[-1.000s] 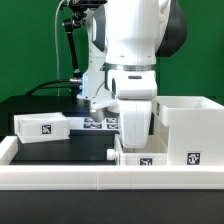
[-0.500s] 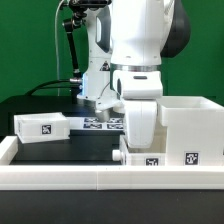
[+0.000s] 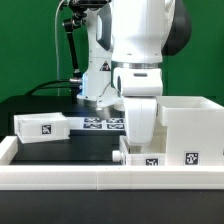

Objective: Assemble drawer

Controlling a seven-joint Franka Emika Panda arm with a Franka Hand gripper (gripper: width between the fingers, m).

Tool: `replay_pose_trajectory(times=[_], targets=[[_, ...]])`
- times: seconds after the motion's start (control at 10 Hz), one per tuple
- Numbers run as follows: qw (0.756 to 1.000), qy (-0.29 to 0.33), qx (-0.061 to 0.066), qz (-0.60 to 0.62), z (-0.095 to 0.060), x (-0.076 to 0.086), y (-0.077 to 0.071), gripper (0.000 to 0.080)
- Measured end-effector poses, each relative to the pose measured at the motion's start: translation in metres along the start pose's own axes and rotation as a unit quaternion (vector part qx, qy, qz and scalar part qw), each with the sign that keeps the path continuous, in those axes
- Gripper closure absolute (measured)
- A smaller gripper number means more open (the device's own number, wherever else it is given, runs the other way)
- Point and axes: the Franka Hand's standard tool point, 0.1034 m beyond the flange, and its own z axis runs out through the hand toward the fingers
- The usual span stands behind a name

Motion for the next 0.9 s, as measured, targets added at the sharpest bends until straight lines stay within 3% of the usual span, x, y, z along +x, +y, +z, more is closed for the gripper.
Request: replay_pose_trajectory(times=[0.1,0.3,0.5,0.7,0.8,0.9], targets=[[1.000,-0.002,0.008,0.003,-0.006,0.003,-0.002,0.0170],[1.000,-0.007,0.015,0.011,-0.023,0.004,-0.002,0.0154],[1.000,-0.012,0.009,0.015,-0.044,-0.003,0.003,0.0151],[1.000,-0.017,0.002,0.017,-0.059,-0.026,0.009,0.0151],[1.000,-0.018,0.001,0.014,-0.061,-0.037,0.012,0.0151],[1.000,-0.018,-0.001,0.021,-0.060,-0.037,0.012,0.0151]])
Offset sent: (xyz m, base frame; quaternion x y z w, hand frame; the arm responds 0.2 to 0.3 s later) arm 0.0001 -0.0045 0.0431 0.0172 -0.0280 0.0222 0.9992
